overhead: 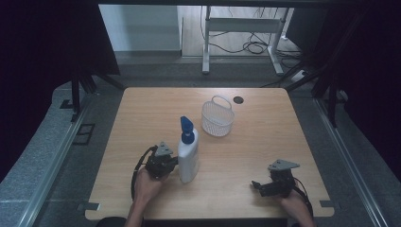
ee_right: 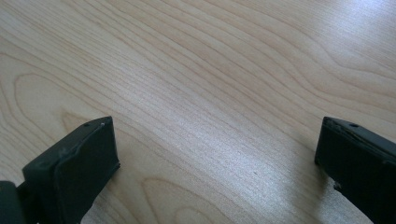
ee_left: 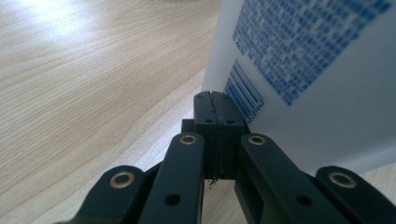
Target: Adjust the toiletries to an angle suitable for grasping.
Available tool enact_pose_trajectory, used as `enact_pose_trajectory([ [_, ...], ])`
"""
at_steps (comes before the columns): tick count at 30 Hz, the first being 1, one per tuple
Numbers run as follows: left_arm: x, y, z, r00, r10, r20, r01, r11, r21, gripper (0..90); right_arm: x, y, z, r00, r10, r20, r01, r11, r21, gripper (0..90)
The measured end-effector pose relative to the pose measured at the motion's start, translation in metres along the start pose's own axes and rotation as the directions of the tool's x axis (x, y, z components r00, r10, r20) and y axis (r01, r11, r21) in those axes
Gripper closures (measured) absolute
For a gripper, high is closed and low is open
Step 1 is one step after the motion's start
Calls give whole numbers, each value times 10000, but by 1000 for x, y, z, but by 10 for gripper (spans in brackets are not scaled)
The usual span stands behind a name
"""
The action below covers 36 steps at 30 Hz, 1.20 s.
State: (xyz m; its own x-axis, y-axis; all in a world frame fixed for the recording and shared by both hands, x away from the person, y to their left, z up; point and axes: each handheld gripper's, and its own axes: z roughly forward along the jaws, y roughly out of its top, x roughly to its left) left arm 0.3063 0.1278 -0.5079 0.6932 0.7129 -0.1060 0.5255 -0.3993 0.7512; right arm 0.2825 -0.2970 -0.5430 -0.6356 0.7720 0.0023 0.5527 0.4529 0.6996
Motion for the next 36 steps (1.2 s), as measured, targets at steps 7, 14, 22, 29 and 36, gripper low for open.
enact_pose_trajectory([
  [7, -6, 2, -2, 9999, 23, 111, -23, 10000, -34, 891, 0, 0, 0, 10000, 3, 0, -3, 10000, 2, 0],
  [14, -15, 2, -2, 9996, 182, 238, -182, 9998, 31, 891, 0, 0, 0, 10000, -1, -2, 1, 10000, 6, 0],
  [22, -24, 3, -2, 9985, 362, 399, -364, 9993, 25, 891, 0, 0, 0, 10000, -12, 1, 12, 10000, -1, 0],
  [29, -33, 4, -3, 9971, 529, 550, -528, 9986, -21, 891, 0, 0, 0, 10000, -13, 4, 13, 10000, -1, 0],
  [36, -43, 4, -1, 9947, 716, 739, -717, 9974, -7, 891, 0, 0, 0, 10000, -15, 5, 15, 10000, -4, 0],
])
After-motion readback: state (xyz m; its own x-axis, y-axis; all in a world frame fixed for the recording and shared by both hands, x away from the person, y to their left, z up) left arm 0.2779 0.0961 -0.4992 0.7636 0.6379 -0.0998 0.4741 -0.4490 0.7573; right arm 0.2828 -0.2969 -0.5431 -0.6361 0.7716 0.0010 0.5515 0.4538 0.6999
